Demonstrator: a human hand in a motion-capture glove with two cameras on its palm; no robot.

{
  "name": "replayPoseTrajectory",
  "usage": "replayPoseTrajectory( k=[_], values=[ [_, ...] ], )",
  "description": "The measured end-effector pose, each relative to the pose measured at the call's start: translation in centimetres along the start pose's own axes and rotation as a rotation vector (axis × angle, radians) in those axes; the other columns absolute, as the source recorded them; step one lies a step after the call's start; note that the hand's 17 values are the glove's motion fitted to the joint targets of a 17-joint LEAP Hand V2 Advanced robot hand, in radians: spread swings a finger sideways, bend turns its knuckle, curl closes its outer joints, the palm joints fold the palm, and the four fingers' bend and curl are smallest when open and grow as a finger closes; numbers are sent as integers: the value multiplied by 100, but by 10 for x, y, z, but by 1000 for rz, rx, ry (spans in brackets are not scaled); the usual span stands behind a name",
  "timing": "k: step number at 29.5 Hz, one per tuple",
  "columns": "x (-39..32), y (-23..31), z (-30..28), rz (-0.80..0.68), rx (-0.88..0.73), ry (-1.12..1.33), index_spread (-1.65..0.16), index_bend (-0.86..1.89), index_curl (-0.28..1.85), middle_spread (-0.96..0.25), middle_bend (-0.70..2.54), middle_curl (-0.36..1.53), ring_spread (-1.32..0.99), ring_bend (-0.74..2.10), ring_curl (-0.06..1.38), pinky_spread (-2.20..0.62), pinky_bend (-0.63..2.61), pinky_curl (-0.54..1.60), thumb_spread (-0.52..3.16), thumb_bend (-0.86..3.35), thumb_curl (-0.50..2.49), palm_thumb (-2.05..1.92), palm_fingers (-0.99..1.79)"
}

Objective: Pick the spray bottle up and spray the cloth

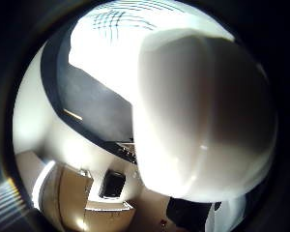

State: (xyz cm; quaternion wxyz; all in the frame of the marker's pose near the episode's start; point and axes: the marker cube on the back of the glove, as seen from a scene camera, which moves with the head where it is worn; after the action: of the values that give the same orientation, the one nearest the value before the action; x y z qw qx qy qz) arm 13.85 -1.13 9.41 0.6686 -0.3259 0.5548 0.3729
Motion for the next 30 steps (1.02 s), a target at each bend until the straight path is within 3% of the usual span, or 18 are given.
replayPoseTrajectory(
  k=[7, 19, 23, 30],
  values=[
    [-3, 25, -16, -313, 196, -311, -15, 16, 55, 3, 31, 60, -3, 36, 54, 4, 30, 46, 47, -3, 68, 118, 106],
    [18, 76, -37, -935, 559, -1060, -15, 17, 56, 3, 29, 61, -3, 34, 55, 5, 26, 47, 47, -2, 69, 118, 102],
    [16, 97, -34, -979, 605, -1188, -16, 17, 57, 3, 28, 61, -3, 33, 55, 5, 25, 47, 47, -2, 69, 118, 102],
    [9, 96, -38, -987, 649, -1169, -16, 17, 57, 3, 27, 62, -4, 32, 55, 4, 23, 48, 47, -2, 69, 119, 102]
  ],
)
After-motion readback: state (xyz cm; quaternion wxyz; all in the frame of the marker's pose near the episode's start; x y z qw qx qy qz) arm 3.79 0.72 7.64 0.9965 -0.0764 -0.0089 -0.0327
